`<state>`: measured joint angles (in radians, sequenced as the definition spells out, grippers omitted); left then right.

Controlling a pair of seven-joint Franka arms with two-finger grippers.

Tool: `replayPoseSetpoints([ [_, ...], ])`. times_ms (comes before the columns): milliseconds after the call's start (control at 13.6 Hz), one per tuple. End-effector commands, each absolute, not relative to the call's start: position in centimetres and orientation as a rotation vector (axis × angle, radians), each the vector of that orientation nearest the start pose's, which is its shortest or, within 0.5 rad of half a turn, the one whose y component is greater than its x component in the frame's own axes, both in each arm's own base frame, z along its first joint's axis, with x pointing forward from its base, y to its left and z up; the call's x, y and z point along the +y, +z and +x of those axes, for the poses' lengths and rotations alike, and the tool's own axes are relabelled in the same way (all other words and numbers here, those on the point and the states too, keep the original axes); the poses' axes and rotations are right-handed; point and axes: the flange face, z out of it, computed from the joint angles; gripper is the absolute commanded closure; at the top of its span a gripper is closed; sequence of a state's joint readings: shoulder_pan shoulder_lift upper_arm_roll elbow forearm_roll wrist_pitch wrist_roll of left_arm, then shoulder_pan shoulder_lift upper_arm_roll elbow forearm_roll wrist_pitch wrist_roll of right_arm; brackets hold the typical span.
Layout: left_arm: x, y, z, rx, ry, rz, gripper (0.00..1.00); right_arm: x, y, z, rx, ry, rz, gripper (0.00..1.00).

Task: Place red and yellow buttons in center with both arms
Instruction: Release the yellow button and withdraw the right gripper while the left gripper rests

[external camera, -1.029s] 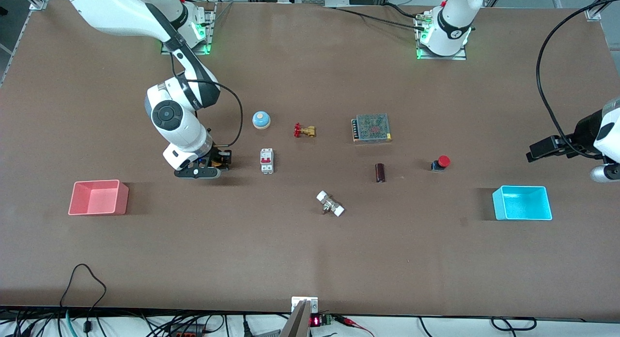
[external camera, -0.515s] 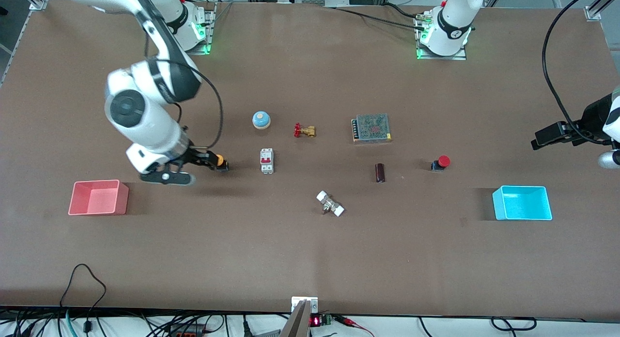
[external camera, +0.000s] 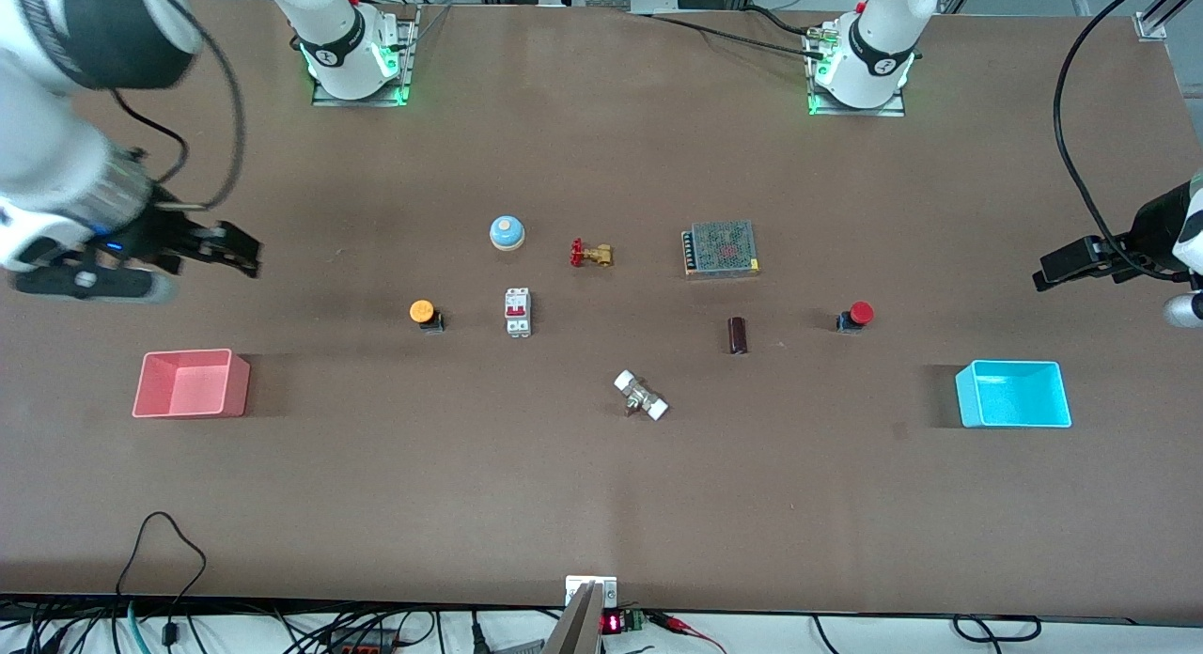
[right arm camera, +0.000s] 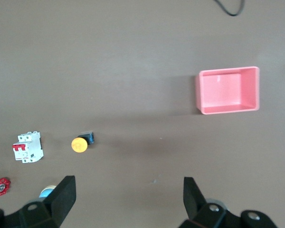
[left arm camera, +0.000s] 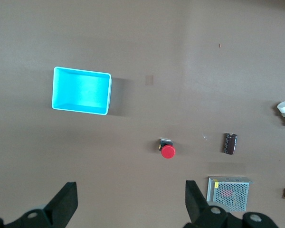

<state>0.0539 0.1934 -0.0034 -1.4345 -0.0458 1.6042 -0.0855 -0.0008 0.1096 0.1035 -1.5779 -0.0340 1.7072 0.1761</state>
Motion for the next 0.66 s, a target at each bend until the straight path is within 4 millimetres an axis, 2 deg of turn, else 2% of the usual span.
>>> replayPoseSetpoints([
  [0,2.6,58.7,60.7,-0.177,0.037,-3.168,0.00,2.9,59.2,57.4,0.140,-0.024,-3.137,0.00],
  [147,2.4,59.1,60.2,-0.169,0.042,-3.168,0.00,3.6,58.9,56.3,0.077,0.048,-3.143,0.00],
  [588,2.4,59.4,59.9,-0.158,0.037,-3.154,0.00,3.8,58.8,56.1,0.075,0.055,-3.144,0.00],
])
